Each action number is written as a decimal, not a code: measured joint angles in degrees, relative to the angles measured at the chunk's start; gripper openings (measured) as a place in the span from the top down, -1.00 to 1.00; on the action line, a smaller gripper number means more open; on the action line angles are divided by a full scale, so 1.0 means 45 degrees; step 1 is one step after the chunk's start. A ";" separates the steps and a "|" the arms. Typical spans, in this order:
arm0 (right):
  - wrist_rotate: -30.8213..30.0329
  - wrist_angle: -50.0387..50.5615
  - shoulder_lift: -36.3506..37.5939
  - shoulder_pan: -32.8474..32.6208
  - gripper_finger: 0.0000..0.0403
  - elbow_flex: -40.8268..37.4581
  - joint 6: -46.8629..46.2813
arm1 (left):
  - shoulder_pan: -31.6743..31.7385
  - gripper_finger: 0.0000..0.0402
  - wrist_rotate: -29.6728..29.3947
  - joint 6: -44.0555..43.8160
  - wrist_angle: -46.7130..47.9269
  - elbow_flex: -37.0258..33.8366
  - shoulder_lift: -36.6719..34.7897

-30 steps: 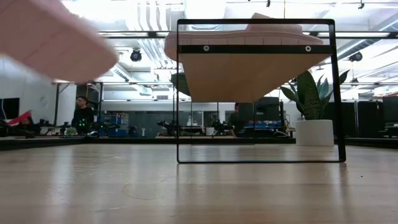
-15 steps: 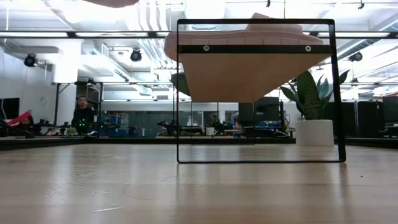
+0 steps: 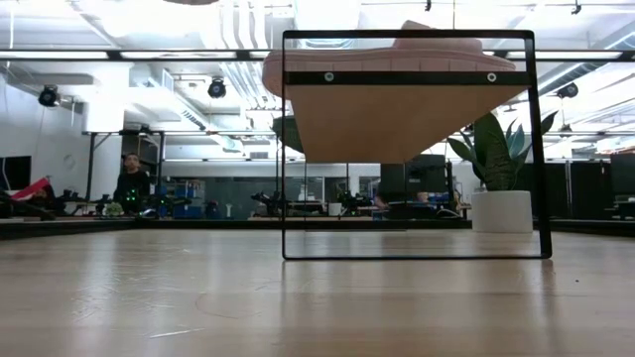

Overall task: Pick and place slides into the shelf
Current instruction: Put the left pink slipper on the shelf

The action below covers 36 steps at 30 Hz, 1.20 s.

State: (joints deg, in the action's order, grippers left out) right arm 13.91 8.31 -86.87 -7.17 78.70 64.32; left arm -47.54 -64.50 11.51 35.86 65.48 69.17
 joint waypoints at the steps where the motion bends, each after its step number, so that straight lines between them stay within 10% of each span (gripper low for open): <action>1: -0.0001 -0.0012 -0.0163 -0.0001 -0.13 0.0147 0.0149 | 0.0054 1.00 0.0001 0.0003 -0.0007 -0.0018 -0.0002; 23: -0.0057 0.0503 -0.2565 0.0013 0.13 0.2039 0.1096 | 0.0576 1.00 0.0794 0.1200 -0.0633 -0.0054 -0.0050; 31: -0.0046 0.0617 -0.2531 0.0008 0.78 0.2005 0.0929 | 0.0587 1.00 0.0698 0.1301 -0.0852 -0.0054 -0.0075; 36: -0.0139 0.0593 -0.2487 0.0013 0.83 0.2005 0.0919 | 0.0634 0.99 0.0588 0.1276 -0.1083 -0.0054 -0.0134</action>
State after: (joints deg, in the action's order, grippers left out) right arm 13.28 10.98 -98.06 -7.11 87.72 68.46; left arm -44.69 -61.86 17.25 30.99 65.23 68.57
